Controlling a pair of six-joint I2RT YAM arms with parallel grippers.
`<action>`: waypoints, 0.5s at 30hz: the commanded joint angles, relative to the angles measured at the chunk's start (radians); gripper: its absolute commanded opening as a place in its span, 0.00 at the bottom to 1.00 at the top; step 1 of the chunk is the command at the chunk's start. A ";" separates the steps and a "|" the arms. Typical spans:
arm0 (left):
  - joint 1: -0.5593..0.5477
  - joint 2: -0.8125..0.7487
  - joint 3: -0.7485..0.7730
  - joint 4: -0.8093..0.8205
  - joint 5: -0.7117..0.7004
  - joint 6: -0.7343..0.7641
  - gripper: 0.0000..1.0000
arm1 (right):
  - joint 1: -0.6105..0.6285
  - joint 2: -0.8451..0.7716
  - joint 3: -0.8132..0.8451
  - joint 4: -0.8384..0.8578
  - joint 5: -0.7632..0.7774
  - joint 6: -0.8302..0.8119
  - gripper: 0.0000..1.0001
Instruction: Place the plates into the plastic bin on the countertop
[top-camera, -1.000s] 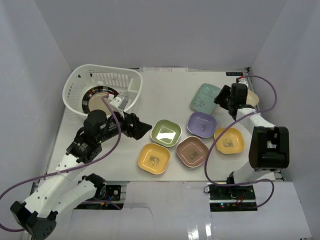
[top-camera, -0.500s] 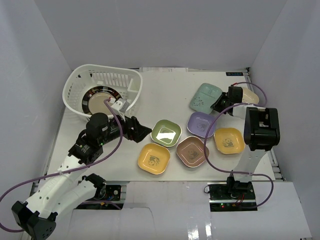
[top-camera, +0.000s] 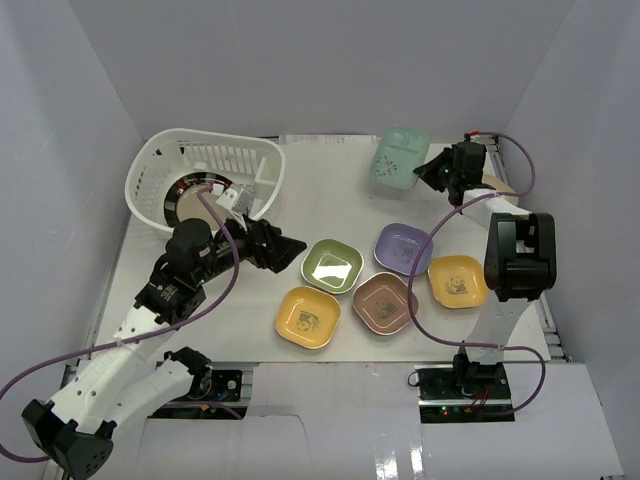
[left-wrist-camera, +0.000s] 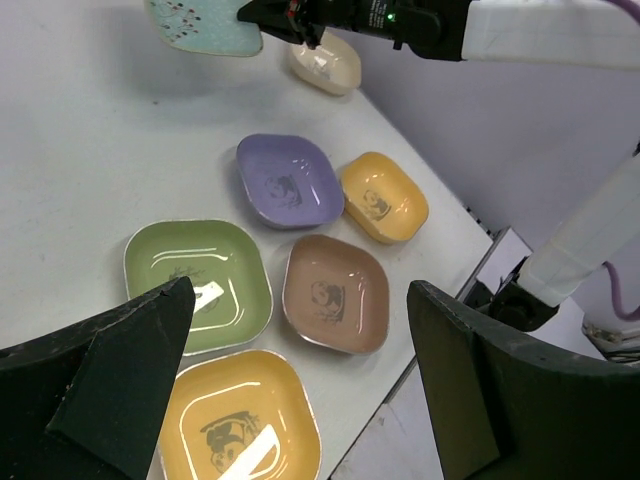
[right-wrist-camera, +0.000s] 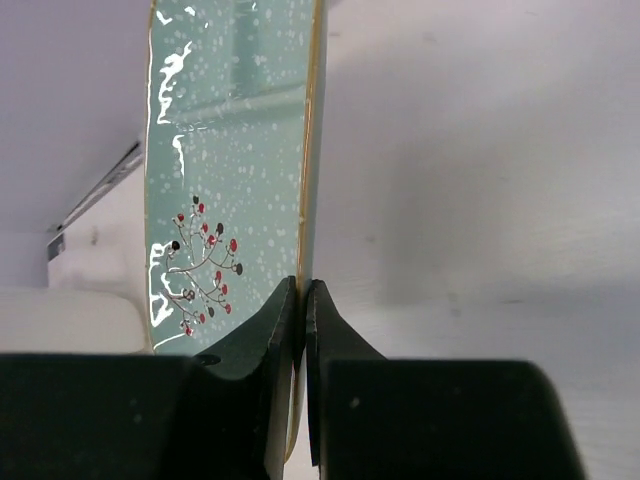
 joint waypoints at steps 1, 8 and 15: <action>-0.004 0.001 0.079 0.083 0.029 -0.042 0.98 | 0.115 -0.179 0.128 0.157 -0.063 -0.011 0.08; -0.004 -0.008 0.171 0.129 0.064 -0.074 0.98 | 0.422 -0.148 0.269 0.114 0.035 -0.049 0.08; -0.004 -0.023 0.204 0.125 0.069 -0.085 0.98 | 0.654 0.068 0.574 0.076 0.134 -0.017 0.08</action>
